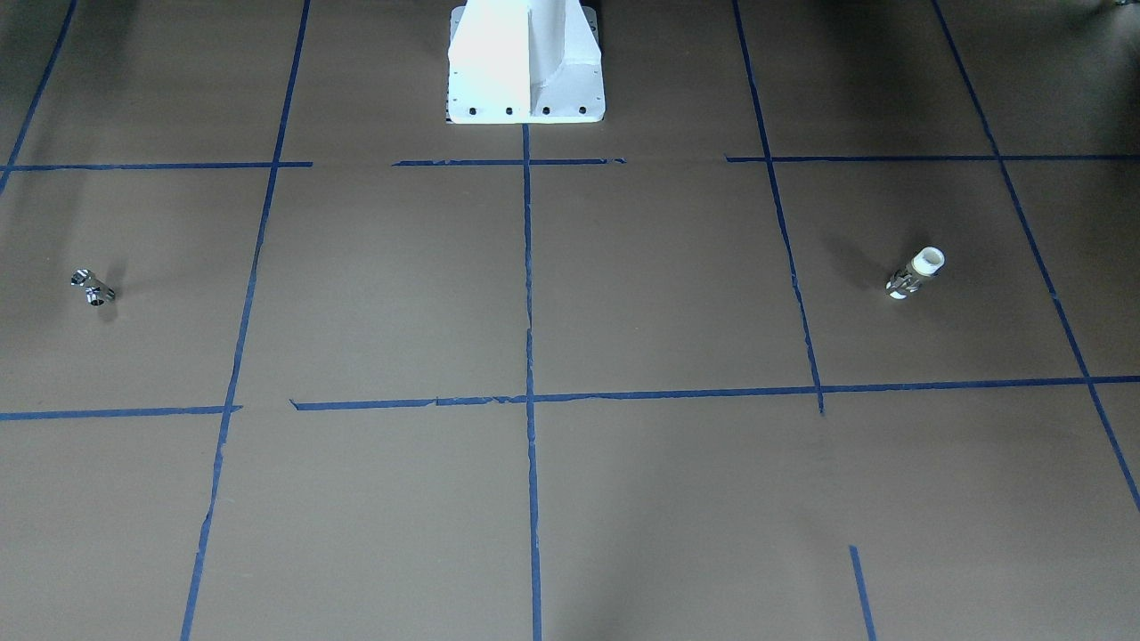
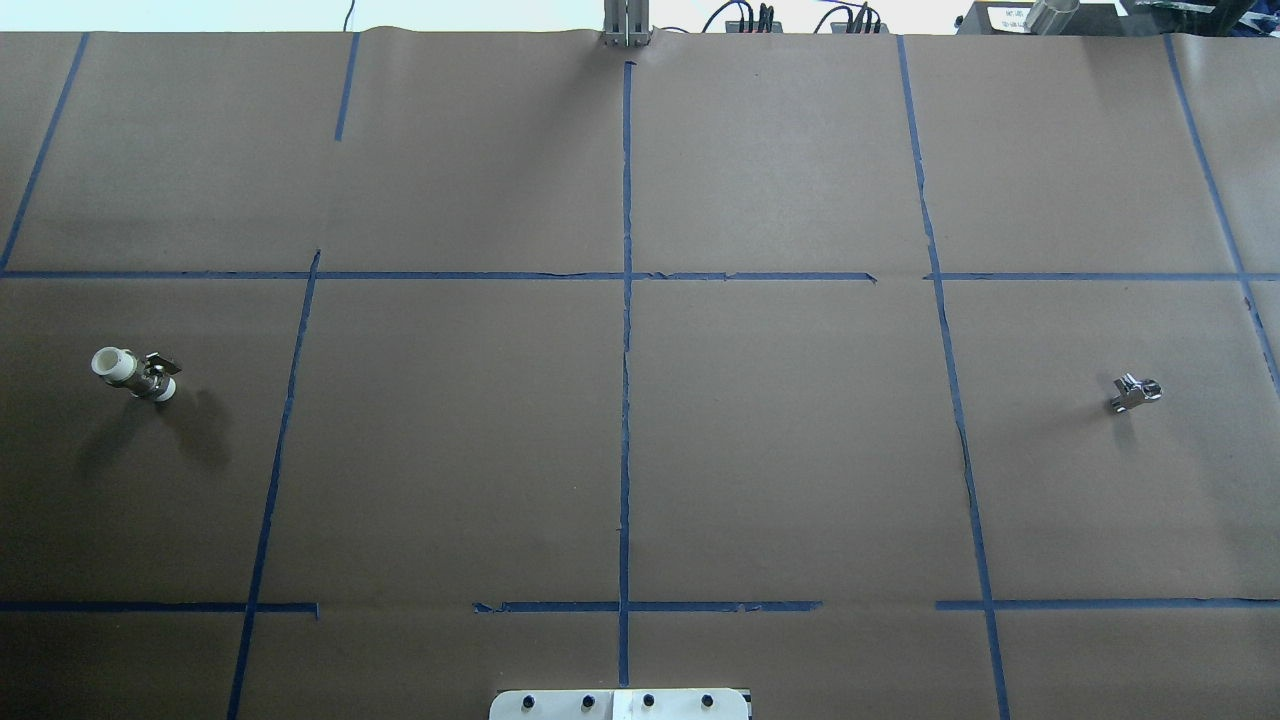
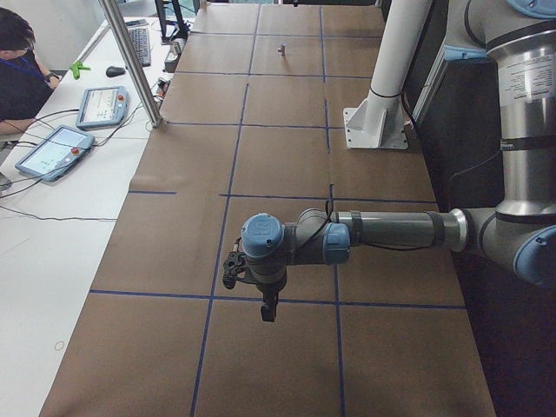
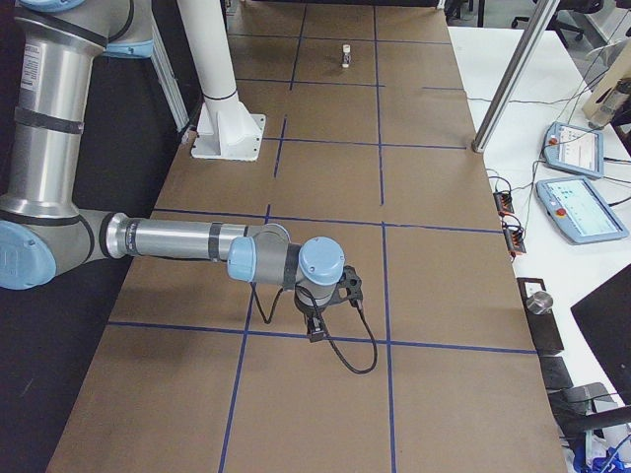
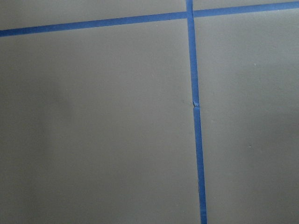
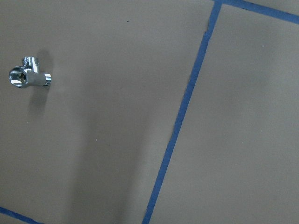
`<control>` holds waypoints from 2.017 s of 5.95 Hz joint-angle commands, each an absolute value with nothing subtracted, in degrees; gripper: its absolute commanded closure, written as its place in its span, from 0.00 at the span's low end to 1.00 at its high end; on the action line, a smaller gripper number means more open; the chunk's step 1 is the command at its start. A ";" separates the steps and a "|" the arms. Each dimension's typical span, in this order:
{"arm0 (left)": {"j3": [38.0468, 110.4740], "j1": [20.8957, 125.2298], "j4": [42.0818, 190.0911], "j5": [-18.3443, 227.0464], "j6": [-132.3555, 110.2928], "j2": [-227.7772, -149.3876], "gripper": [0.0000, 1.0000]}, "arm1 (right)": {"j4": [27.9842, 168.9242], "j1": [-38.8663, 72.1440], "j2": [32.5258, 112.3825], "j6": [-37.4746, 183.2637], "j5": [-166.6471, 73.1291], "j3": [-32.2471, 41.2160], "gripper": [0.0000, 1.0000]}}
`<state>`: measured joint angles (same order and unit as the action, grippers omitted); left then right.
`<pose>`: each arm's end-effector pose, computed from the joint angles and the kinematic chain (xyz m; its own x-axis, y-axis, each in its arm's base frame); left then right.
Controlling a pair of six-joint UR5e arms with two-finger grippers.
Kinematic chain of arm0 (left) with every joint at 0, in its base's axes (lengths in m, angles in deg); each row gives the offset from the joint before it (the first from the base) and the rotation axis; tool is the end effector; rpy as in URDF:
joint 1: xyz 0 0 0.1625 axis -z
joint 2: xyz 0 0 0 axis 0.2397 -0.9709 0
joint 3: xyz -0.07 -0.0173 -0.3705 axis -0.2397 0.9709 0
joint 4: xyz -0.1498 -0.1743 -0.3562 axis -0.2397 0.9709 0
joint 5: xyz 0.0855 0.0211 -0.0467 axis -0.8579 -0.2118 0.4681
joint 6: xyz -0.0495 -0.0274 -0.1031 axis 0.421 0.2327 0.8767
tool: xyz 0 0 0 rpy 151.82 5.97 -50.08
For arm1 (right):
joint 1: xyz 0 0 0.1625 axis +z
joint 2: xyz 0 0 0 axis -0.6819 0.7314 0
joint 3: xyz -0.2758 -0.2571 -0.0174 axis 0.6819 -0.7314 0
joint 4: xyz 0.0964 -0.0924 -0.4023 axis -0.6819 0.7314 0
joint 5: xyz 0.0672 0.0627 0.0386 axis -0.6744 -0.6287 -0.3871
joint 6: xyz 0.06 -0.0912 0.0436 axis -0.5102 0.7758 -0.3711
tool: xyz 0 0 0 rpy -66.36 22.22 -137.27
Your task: Assemble PPR valve and pipe with both arms
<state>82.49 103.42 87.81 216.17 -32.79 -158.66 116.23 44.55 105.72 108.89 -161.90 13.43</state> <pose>-0.0492 -0.4299 0.6325 0.7210 0.0906 -0.6870 -0.0968 0.9949 0.0296 0.0281 -0.4098 0.6267 0.6169 -0.2884 0.7322 0.2636 0.9524 0.1531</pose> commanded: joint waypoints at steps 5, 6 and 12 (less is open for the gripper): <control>81.20 98.98 99.88 218.85 -25.39 -165.12 0.00 | 116.28 44.55 105.65 108.91 -161.99 13.36 0.00; 82.25 94.42 104.00 218.18 -14.79 -165.21 0.00 | 116.28 44.55 105.65 108.91 -161.99 13.35 0.00; 89.65 68.01 114.77 202.79 23.55 -164.33 0.00 | 116.28 44.55 105.74 108.82 -161.99 13.18 0.00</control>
<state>90.23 69.55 114.02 203.93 22.23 -164.21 116.28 44.55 105.74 108.89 -161.99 13.20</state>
